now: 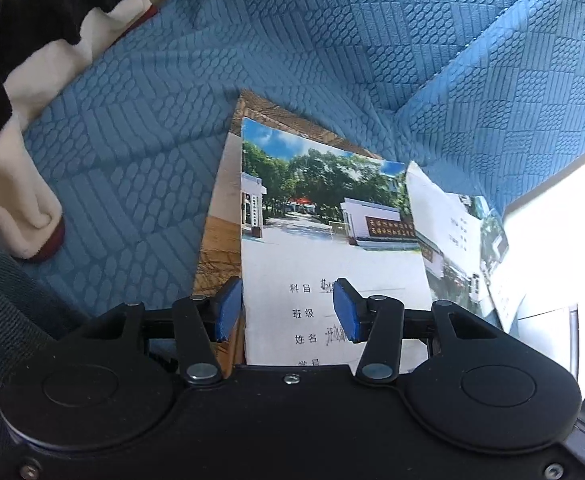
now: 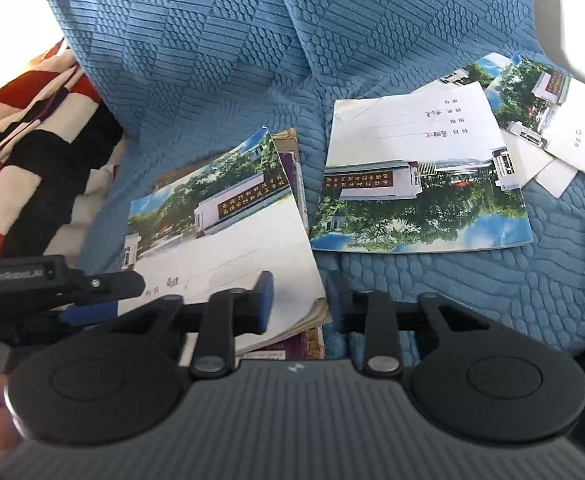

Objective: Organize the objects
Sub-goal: 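Open the left gripper and withdraw from the photo booklet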

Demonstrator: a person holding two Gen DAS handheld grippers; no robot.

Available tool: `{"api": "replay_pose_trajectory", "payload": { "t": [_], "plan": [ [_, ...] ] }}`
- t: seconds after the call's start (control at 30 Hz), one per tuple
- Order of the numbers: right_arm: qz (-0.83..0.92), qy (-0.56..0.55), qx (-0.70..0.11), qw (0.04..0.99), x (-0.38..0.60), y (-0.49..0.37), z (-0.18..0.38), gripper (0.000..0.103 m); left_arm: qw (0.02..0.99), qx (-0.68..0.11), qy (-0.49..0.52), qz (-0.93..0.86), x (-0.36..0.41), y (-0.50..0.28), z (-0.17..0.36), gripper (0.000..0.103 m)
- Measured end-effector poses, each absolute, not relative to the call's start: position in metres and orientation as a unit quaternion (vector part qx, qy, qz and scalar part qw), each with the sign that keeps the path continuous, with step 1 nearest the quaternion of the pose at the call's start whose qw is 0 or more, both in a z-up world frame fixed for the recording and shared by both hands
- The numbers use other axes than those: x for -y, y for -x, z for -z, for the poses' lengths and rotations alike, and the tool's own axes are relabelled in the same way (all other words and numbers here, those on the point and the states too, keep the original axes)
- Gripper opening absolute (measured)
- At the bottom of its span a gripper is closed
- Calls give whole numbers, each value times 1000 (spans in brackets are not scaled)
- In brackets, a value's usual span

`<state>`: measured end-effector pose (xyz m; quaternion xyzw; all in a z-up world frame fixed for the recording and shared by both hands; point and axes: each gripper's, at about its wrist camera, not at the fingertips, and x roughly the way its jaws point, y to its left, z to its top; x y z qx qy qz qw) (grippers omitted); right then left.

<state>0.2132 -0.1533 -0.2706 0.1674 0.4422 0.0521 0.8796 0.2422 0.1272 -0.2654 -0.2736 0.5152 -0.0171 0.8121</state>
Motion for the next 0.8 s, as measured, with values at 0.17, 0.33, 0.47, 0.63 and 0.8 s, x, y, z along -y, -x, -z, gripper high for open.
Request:
{"api": "replay_pose_trajectory", "payload": {
  "t": [0.17, 0.33, 0.47, 0.63, 0.8],
  "plan": [
    [-63, -174, -450, 874, 155, -203, 267, 21, 813, -517, 267, 15, -126, -240, 263, 47],
    [-69, -180, -463, 865, 154, -195, 268, 21, 810, -522, 267, 15, -128, -239, 260, 50],
    [-62, -187, -466, 862, 158, -194, 261, 21, 814, -516, 265, 19, -130, -236, 250, 54],
    [-63, -188, -439, 877, 163, -193, 231, 22, 829, -500, 250, 32, -127, -233, 222, 57],
    [-74, -172, -398, 898, 164, -187, 188, 22, 851, -469, 230, 51, -120, -226, 182, 61]
  ]
}}
